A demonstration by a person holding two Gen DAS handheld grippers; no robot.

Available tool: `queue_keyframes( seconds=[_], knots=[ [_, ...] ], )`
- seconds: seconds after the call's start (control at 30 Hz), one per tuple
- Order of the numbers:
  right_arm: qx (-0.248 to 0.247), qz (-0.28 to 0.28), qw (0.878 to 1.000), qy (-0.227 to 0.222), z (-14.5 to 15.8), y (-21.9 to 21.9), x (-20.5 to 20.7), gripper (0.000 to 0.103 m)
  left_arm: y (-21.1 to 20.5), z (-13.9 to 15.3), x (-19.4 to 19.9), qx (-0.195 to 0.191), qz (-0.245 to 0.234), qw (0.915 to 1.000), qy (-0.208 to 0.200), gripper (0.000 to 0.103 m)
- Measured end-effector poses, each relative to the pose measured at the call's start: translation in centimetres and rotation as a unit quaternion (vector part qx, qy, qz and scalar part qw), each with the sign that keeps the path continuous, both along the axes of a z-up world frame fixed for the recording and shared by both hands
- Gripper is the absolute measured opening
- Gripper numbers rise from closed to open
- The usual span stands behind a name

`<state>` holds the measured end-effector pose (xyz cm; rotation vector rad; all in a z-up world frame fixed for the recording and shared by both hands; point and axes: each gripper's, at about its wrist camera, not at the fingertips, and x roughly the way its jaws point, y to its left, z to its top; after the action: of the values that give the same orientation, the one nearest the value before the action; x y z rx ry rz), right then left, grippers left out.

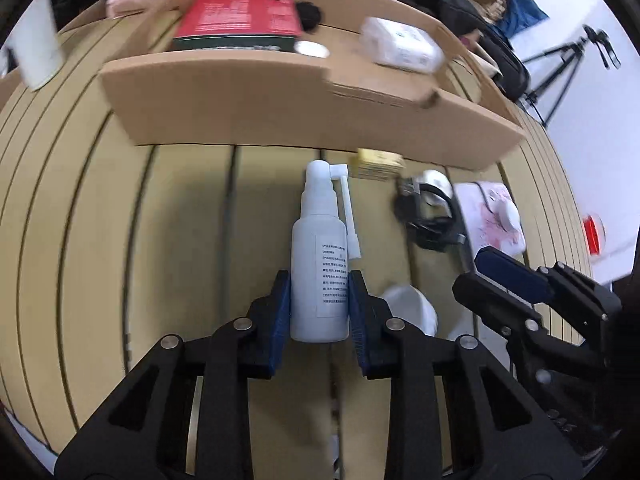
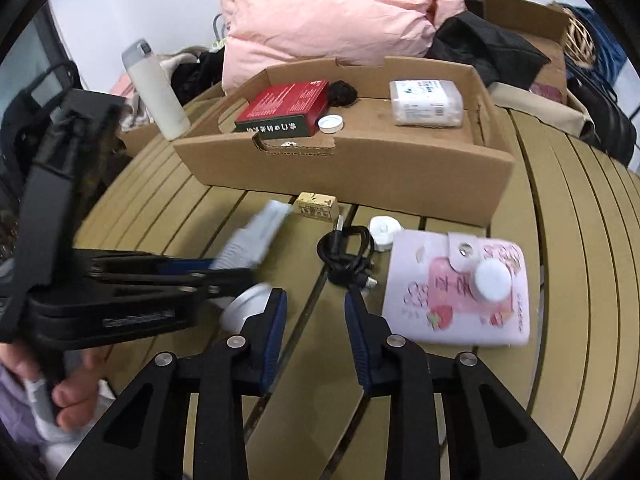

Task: Organize objects
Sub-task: 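Grasp the white spray bottle with the left gripper while the right grasps a white lid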

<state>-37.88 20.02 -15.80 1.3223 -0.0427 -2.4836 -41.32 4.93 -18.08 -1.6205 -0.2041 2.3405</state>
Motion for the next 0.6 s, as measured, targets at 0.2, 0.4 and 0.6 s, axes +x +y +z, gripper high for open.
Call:
queue_keyframes(
  seconds=[0.2,0.4,0.6],
  knots=[
    [0.033,0.004,0.999,-0.008,-1.6,-1.3,0.0,0.029,-0.4,-0.2,-0.6,0.008,0.001,1.0000,0.005,0.026],
    [-0.040,0.019,0.999,0.006,-0.1,-0.6,2.1,0.038,-1.5,0.2,-0.8,0.021,0.017,0.9996,0.010,0.024],
    [-0.065,0.095,0.993,0.011,0.9,-3.8,4.2,0.082,-5.0,3.3,-0.3,0.040,0.082,0.9940,0.061,0.024]
  ],
)
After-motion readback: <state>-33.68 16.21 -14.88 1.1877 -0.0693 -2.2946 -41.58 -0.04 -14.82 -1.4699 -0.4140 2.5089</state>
